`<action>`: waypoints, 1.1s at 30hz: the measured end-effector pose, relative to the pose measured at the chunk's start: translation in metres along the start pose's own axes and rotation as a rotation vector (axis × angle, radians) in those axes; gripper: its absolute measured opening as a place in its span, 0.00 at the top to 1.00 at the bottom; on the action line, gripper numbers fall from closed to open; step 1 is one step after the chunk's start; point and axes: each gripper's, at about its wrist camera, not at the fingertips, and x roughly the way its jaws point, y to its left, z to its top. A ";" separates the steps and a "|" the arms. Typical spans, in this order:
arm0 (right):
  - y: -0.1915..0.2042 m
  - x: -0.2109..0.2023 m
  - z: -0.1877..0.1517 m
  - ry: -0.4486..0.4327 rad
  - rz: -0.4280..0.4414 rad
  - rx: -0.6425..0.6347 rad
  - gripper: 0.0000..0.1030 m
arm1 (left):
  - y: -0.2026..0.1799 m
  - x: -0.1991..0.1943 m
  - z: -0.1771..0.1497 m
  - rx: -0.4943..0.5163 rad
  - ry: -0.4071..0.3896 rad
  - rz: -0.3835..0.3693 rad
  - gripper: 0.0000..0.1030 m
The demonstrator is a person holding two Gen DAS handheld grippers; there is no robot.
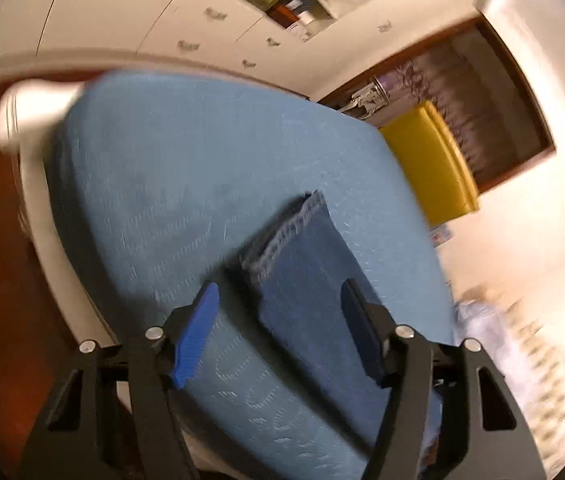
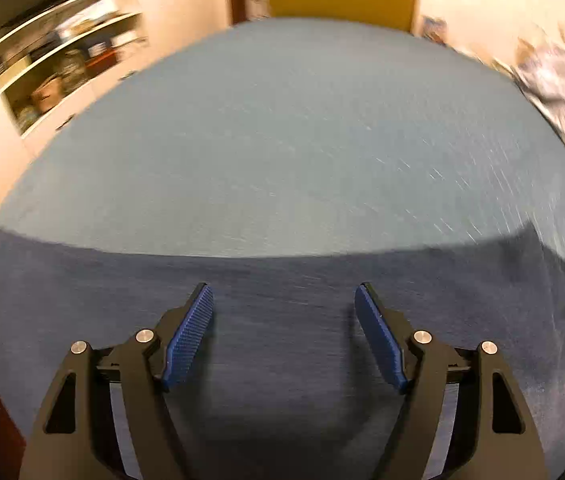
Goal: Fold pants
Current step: 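Bring the open left tool down to the stacked leg hems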
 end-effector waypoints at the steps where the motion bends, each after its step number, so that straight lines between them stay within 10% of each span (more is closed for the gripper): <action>1: 0.011 -0.001 0.000 0.003 0.025 -0.020 0.31 | 0.004 0.004 -0.002 -0.030 0.006 -0.012 0.44; 11: 0.102 0.025 -0.007 0.093 0.130 -0.111 0.32 | 0.026 0.043 -0.018 -0.304 0.075 -0.190 0.46; 33: 0.113 0.031 -0.016 0.059 0.090 -0.156 0.29 | 0.034 0.046 -0.006 -0.269 0.060 -0.256 0.56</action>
